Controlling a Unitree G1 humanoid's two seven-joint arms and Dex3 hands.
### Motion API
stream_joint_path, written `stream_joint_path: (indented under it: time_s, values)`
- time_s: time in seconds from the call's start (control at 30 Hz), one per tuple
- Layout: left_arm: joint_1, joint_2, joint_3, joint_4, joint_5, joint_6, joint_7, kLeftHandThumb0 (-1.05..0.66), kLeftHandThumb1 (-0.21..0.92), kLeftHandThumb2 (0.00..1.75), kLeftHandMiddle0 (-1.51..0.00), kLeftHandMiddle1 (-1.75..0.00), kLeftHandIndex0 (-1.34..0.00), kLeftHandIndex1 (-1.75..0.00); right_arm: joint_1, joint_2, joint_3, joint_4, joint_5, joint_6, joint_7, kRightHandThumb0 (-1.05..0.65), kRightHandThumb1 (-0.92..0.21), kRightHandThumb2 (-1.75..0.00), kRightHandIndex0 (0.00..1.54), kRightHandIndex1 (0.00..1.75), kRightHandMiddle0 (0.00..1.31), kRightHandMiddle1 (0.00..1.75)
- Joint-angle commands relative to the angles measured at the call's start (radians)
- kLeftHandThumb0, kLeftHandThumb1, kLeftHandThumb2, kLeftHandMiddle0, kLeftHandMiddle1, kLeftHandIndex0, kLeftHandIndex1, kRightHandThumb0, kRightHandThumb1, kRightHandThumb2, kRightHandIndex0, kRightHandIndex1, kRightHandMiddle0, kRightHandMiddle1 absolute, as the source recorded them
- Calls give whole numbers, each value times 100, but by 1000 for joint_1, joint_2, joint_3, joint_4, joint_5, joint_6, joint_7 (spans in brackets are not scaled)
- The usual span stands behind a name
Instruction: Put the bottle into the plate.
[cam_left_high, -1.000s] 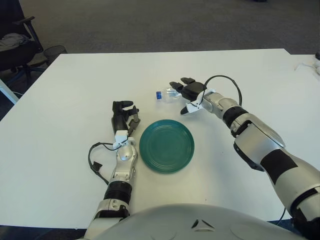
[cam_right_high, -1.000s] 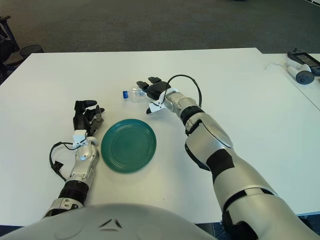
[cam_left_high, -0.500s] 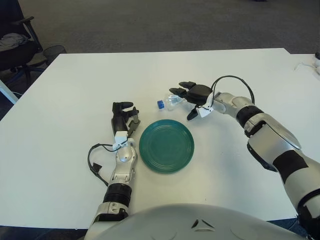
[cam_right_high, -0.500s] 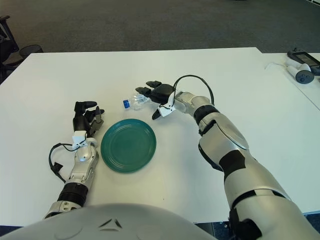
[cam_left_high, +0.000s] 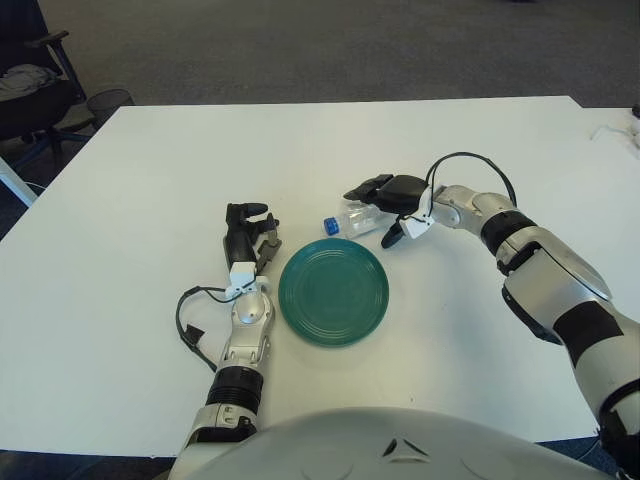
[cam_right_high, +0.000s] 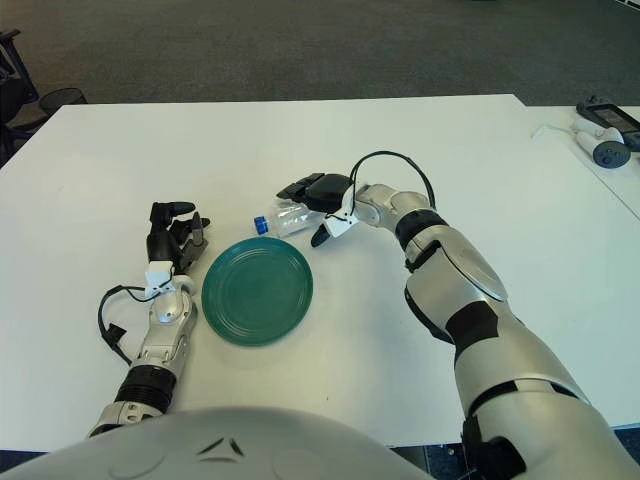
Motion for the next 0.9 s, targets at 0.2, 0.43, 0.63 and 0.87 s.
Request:
stream_joint_path:
  time_s: [0.2,0.43,0.63,0.87]
  values:
    - [43,-1,8,56,0,37,-8,-36,80,70,-62,-119,-27,-175,41,7,28,19,-43,34,-5,-83,-92,-34,23,4,0,46]
    - [46,-4,6,51,0,43,-9,-36,79,70,-62,-120,-27,-175,42,31,33,34,-43,57,-31,-82,-92,-36,24,4,0,48]
    - [50,-6,10,55,-10,26,-15,-37,79,71,-62,-120,-27,-175,39,56,31,47,-39,68,-51,-80,-92,-33,26,6,0,50]
    - [55,-8,12,53,0,26,-2,-37,79,71,-62,-119,-27,-175,47,68,32,58,-39,84,-69,-79,-92,-31,27,6,0,48]
